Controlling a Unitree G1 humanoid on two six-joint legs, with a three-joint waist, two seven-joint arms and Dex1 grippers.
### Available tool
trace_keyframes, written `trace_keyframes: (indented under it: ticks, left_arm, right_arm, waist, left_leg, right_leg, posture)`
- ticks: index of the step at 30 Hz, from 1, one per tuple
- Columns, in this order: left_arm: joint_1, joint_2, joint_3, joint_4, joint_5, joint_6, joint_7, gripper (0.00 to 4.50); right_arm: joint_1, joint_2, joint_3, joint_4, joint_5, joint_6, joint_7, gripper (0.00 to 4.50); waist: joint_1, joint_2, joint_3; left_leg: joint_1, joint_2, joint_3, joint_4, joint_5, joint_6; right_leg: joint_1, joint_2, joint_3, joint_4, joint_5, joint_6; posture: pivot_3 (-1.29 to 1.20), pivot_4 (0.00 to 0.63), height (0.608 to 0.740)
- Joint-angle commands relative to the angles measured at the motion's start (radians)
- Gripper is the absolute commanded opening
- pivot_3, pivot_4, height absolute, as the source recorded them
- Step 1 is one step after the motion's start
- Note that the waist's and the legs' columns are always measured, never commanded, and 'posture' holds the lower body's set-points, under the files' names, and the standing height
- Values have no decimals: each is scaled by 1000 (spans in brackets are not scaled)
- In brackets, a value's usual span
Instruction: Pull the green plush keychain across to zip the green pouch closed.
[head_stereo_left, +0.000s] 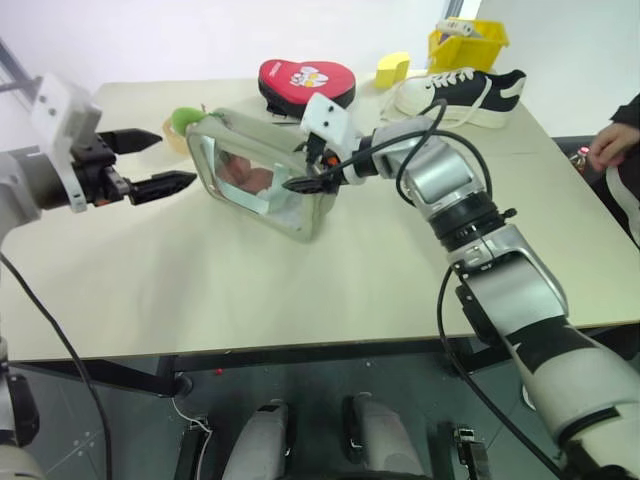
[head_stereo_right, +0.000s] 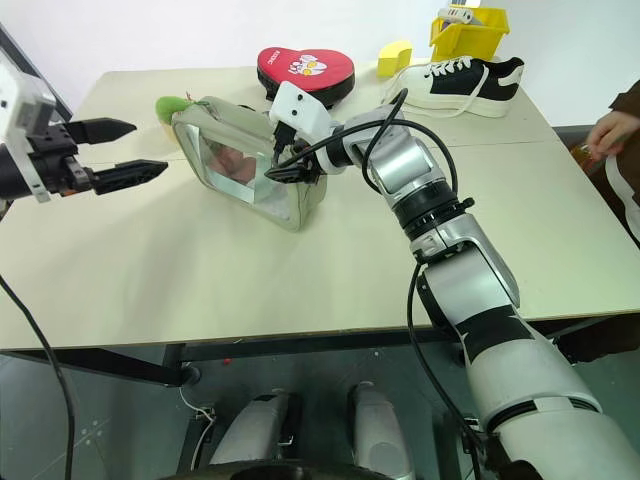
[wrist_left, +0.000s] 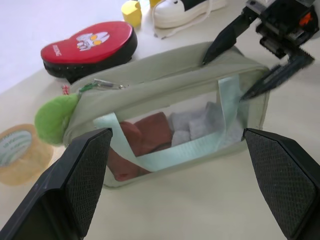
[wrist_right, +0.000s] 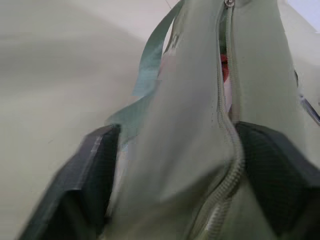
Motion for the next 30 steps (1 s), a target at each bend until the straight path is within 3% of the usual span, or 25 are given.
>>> trace_keyframes:
  ticks: [1, 4, 5, 12, 19, 22, 27, 30]
  left_arm:
    - [-16, 7, 29, -39, -21, 6, 26, 4500]
    - [-29, 4, 13, -29, -22, 4, 34, 4500]
    - [-34, 3, 8, -24, -23, 3, 33, 4500]
    - [-60, -5, -19, 12, -18, -16, 25, 4500]
    - [-133, -42, -87, 50, -3, -43, 13, 4500]
    - [-142, -41, -95, 58, -1, -46, 7, 4500]
    - [-120, -34, -81, 39, -8, -35, 8, 4500]
    - [-112, -35, -79, 31, -10, -31, 13, 4500]
  right_arm:
    - [-44, -5, -9, 18, -52, -118, 28, 1604]
    - [-47, -59, -18, 15, -87, -215, 81, 138]
    - [-46, -87, -26, 11, -91, -237, 111, 37]
    - [-32, -308, -75, 109, -96, -473, 306, 37]
    - [2, -324, -70, 309, -169, -651, 306, 37]
    - [-22, -327, -83, 337, -183, -636, 302, 1181]
    - [-84, -338, -119, 273, -179, -513, 319, 3616]
    - [-110, -306, -139, 176, -154, -398, 333, 3616]
  waist:
    - [0, 0, 0]
    - [6, 0, 0]
    - [8, 0, 0]
    - [8, 0, 0]
    - [-1, 0, 0]
    - [-1, 0, 0]
    - [2, 1, 1]
    - [1, 1, 1]
  left_leg:
    - [0, 0, 0, 0, 0, 0]
    - [0, 0, 0, 0, 0, 0]
    - [0, 0, 0, 0, 0, 0]
    - [0, -1, 0, 0, 0, 0]
    - [1, 0, 0, 0, 1, -1]
    - [1, 0, 1, 0, 2, -3]
    - [1, 0, 1, 0, 2, -3]
    - [1, 0, 1, 0, 2, -4]
  right_leg:
    - [0, 0, 0, 0, 0, 0]
    - [0, 0, 0, 0, 0, 0]
    - [0, 0, 0, 0, 0, 0]
    - [1, 0, 0, -2, 0, 0]
    - [2, 0, 0, -1, 0, 0]
    - [2, 0, 0, -1, 0, 0]
    - [2, 0, 0, -1, 0, 0]
    - [1, 0, 0, -1, 0, 0]
  posture:
    - [0, 150, 740]
    - [0, 150, 740]
    - [0, 150, 740]
    - [0, 150, 740]
    - [0, 150, 740]
    - [0, 150, 740]
    - [0, 150, 740]
    - [0, 150, 740]
